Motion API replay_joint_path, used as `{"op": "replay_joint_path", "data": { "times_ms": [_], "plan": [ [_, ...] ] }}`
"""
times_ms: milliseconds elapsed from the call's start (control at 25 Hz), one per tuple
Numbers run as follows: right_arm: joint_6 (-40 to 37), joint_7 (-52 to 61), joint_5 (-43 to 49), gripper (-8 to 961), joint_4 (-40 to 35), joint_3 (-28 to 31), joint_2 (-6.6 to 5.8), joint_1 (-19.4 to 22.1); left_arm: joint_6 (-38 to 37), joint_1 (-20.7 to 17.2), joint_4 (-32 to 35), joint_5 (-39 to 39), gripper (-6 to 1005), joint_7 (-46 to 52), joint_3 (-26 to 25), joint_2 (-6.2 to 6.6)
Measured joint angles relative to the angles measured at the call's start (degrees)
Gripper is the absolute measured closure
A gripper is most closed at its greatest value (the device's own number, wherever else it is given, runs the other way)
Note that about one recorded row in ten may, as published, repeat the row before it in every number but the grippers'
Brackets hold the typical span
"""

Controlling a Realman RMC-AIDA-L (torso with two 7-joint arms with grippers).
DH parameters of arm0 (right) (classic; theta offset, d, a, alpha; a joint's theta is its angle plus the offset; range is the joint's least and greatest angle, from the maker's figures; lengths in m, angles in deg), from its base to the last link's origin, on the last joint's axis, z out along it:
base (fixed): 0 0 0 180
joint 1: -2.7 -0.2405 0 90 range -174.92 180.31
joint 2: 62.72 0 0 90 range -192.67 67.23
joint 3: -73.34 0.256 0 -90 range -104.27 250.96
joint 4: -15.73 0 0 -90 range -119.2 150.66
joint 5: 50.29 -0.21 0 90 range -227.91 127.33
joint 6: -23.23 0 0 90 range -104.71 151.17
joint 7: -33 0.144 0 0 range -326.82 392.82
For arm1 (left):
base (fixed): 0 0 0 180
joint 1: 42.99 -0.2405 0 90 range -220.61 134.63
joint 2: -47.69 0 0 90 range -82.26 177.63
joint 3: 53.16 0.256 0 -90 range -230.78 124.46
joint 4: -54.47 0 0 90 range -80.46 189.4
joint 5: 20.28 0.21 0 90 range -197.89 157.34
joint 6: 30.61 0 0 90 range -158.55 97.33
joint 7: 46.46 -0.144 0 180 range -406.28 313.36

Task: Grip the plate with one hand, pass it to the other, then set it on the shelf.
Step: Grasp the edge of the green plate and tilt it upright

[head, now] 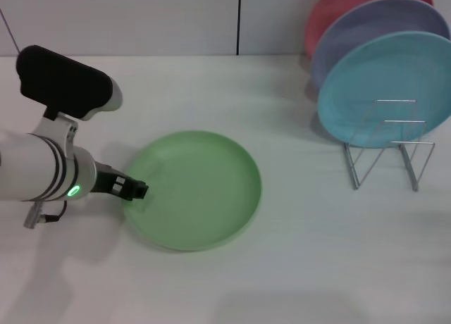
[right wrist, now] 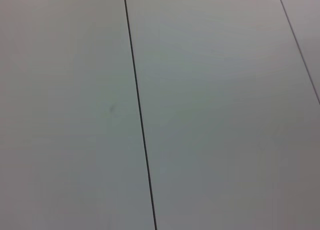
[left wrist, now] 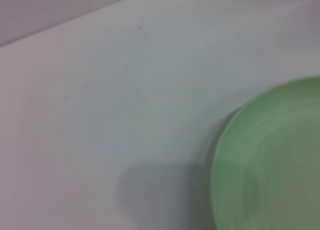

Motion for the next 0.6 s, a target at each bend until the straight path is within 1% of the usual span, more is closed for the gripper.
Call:
{"op": "replay_joint_path", "data": {
  "times_ms": [120, 600],
  "plan": [
    [0.0, 0.0, 0.0, 136, 0.0, 0.0, 0.0, 0.1, -0.7, 1.1, 2.1, 0.0, 333, 0.8, 0.0, 0.01],
    [0.1, 0.0, 0.0, 136, 0.1, 0.0, -0.08, 0.1, -1.0, 1.9, 3.5, -0.1, 334, 2.2, -0.4, 0.06]
  ]
}}
